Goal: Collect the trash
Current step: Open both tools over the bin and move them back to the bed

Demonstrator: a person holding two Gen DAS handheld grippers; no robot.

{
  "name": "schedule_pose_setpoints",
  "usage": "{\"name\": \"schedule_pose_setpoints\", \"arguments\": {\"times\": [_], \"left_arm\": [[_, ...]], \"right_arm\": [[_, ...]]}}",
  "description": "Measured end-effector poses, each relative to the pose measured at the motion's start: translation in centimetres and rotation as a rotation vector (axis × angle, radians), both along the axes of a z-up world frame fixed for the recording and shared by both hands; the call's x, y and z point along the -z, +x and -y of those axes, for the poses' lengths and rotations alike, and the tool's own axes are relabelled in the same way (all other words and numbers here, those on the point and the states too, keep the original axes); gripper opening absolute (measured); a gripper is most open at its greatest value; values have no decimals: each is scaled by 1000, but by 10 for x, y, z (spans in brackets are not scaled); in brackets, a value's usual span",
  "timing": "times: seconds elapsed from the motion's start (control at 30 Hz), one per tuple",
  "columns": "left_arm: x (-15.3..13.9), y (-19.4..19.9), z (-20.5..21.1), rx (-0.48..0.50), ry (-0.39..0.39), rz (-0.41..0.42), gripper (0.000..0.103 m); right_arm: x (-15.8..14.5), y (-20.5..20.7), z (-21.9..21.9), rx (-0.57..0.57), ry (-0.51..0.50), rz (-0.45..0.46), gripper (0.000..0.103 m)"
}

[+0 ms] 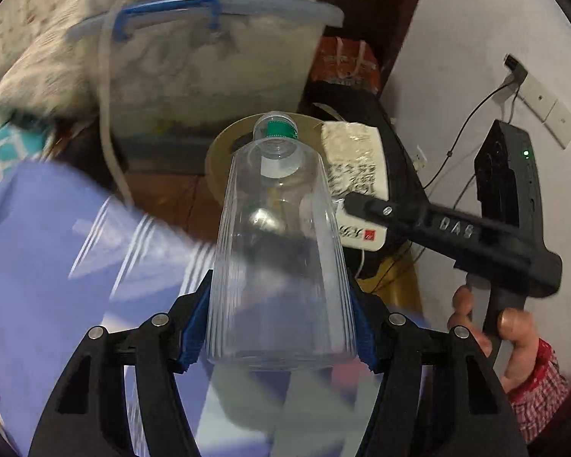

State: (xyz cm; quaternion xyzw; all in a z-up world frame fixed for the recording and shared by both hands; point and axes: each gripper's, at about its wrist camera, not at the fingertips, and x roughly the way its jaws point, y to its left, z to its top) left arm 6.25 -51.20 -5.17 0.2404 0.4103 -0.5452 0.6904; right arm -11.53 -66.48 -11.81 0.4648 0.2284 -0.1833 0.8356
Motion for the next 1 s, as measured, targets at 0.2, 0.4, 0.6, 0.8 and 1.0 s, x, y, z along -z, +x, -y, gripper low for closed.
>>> {"name": "schedule_pose_setpoints", "arguments": {"times": [0.2,0.4,0.6,0.8,1.0], "left_arm": [[-7,16,43,-100,7,91,84],[-34,29,-9,-178,-92,46,84],[-52,42,-122,-313,-198,-6,84],[-59,64,-273,-579,-243,31,84],[-26,92,-402,-865,-163,8,83]], "right_arm": [[13,-6,11,45,23,-22,16],[3,-16,4,97,-73,-12,75],[-23,-10,-18,88,-98,47,75],[-40,23,-83,-39,-103,96,75],[-35,100,-173,-325,-82,42,67]]}}
